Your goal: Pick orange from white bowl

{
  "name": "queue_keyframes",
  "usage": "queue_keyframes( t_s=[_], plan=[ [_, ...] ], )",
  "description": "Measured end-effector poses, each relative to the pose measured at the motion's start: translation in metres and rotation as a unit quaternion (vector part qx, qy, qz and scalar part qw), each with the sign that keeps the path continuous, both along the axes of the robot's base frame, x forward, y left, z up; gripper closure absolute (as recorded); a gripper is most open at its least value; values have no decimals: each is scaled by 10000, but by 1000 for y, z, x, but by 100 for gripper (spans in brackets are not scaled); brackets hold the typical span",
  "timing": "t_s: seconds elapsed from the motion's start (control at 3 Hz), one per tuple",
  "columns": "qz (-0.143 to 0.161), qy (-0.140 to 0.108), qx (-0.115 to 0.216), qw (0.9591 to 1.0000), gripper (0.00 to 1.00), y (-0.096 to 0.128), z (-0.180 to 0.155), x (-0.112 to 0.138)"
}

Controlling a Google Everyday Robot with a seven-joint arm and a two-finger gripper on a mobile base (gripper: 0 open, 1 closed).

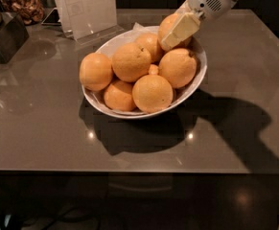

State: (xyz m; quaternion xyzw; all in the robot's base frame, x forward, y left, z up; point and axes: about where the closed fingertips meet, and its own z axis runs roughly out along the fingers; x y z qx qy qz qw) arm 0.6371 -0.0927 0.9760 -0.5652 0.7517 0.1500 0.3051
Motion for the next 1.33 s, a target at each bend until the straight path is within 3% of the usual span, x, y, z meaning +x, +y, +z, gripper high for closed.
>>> queue_keyframes(
  t_s=[0.33,0.67,1.0,1.33],
  plan=[
    [33,-211,16,9998,100,6,10,-4],
    [230,-673,423,9966,100,13,40,-22],
    [442,-932,1006,9896,100,9,59,-52],
    [455,-991,1473,9831,100,-5,61,-87]
  ],
)
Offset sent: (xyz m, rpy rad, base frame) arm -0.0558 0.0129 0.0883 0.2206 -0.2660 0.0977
